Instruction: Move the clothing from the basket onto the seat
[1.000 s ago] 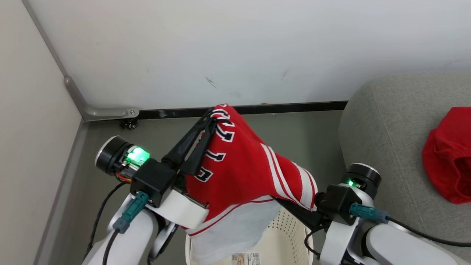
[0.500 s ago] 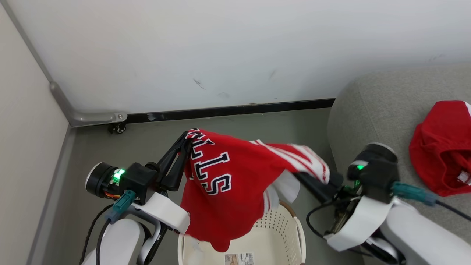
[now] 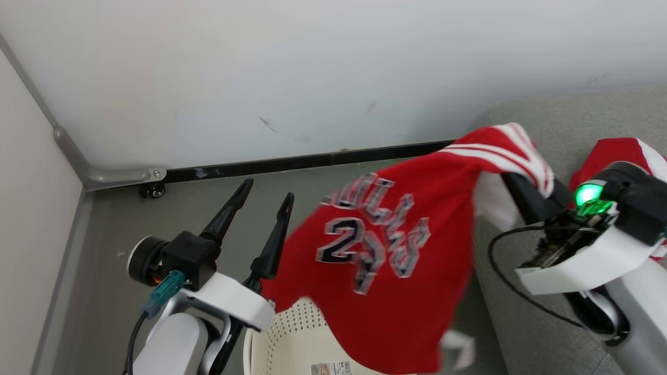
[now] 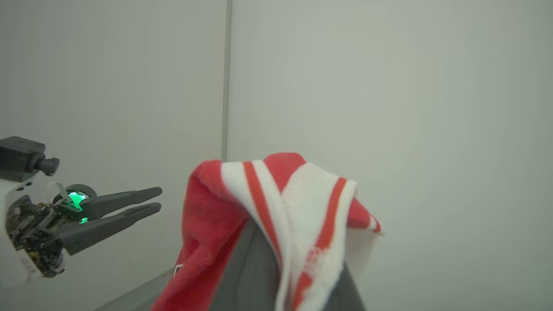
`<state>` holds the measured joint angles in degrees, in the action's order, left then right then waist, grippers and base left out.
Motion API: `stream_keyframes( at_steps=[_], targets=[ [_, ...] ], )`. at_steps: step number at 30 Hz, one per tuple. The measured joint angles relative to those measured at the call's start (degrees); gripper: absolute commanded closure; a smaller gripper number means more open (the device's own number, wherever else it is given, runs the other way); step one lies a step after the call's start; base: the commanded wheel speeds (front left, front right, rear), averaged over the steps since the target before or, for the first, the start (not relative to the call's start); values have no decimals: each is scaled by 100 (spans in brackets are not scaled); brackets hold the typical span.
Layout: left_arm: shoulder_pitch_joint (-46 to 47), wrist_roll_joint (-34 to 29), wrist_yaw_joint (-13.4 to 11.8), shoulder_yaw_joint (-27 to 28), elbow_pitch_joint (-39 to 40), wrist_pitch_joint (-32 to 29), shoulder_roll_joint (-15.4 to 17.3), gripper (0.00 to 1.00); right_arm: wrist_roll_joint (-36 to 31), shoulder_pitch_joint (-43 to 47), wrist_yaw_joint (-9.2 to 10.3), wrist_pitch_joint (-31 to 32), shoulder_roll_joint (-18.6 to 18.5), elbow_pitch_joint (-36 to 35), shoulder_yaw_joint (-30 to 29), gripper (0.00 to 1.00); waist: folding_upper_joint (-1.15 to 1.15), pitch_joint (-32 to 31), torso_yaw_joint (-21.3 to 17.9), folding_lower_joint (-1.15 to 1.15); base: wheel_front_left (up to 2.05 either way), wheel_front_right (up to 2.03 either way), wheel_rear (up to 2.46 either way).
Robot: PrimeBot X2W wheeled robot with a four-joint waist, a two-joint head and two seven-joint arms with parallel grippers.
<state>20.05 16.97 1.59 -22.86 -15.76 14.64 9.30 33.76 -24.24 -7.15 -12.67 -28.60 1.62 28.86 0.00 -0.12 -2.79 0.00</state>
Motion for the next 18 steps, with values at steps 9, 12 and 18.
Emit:
stream_keyframes(
  at_steps=[9, 12, 18],
  targets=[
    [-347, 4, -55, 287, 14, 0, 166, 0, -248, 456, 1, -45, 3, -59, -880, 100, 0, -74, -87, 0, 0, 0, 0],
    [-350, 5, -58, 342, 133, 0, 140, 0, -323, 691, 1, -45, 25, -175, -1068, 100, 0, -98, -143, 0, 0, 0, 0],
    [-361, 5, -57, 348, 316, 0, 13, 0, -572, 1151, 0, -45, 168, -426, -1489, 100, 0, -141, -294, 0, 0, 0, 0]
  ],
)
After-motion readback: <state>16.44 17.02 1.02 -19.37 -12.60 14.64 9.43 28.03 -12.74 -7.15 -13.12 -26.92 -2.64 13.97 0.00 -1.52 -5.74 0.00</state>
